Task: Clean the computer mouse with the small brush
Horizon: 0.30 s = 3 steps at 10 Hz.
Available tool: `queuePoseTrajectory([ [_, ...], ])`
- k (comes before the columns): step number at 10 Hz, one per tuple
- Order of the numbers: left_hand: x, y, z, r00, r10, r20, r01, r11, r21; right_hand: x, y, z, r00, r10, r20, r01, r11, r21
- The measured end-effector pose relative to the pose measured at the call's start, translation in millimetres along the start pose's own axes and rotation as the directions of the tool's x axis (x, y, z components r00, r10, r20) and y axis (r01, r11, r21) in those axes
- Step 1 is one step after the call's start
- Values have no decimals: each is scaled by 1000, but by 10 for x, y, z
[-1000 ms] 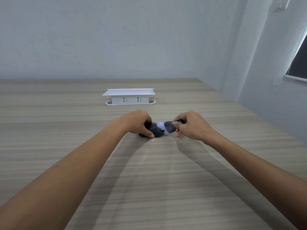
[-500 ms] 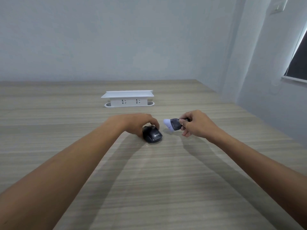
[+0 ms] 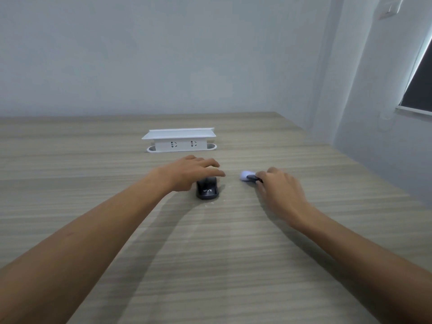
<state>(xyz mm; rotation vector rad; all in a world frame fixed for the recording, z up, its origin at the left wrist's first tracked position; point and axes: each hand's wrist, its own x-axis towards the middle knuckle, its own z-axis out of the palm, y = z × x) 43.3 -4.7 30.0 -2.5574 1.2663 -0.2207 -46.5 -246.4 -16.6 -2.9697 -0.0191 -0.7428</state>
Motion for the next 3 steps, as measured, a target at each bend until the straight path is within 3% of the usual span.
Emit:
queuePoseTrajectory([
  [1,-128,-85,140,982,-120,-145,92,978,-189,-96,-64,10,1000,-30,-4,30,1000,6],
  [2,-302,-61,265,912,-313,-267,190,896,-402,-157,-113,40,999,-30,33,31,999,-9],
  [3,-517,-13,441,783,-566,-258,374,760,-531,-185,3,-22,998,48,29,-51,993,103],
])
